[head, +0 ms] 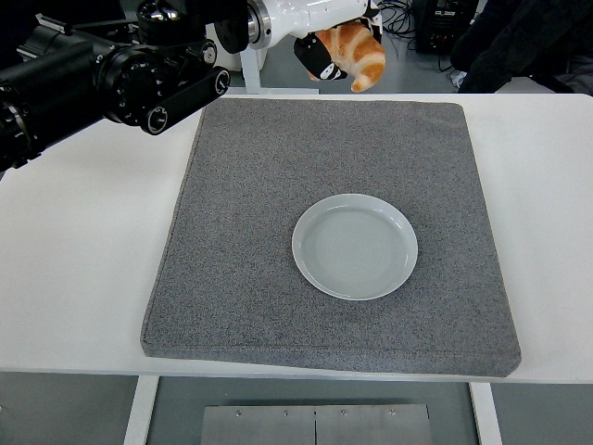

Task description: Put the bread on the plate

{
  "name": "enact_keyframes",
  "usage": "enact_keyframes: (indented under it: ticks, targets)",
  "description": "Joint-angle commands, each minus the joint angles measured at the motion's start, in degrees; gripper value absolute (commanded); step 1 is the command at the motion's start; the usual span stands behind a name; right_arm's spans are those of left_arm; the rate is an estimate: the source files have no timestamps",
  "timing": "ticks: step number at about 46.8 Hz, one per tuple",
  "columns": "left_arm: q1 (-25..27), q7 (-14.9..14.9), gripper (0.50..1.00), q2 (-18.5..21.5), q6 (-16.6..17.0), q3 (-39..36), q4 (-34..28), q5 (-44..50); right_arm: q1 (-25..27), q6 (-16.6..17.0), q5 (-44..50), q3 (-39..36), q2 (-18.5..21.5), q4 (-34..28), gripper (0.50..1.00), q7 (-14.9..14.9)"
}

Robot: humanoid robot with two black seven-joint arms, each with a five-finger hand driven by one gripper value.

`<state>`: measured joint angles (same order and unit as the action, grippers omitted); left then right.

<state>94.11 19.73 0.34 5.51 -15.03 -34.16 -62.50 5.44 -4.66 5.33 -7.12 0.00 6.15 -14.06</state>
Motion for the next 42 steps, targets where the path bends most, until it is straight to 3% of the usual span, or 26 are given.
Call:
enact_keyframes:
  ticks: [1, 14, 28, 42]
  targets:
    - [-0.1, 0.1, 0.500, -0.3, -0.2, 0.0, 2.8, 0.1, 0.0, 0.0, -0.1, 0.0, 0.0, 0.0, 1.000, 0.1]
    - [-0.2, 0.0, 0.500, -0.3, -1.5, 0.0, 4.3, 1.6, 0.0, 0.0, -0.1, 0.0, 0.0, 0.0, 1.000, 0.0]
    - [-1.9, 0.0, 0.500, -0.3, -1.0, 0.0, -7.7, 0.4, 0.0, 0.0, -0.1, 0.0, 0.0, 0.0, 1.000, 0.0]
    - [-6.1, -0.1, 0.500, -0.3, -0.9, -0.9, -12.3, -6.1, 0.0, 0.0, -0.1, 0.0, 0.0, 0.0, 1.000, 0.0]
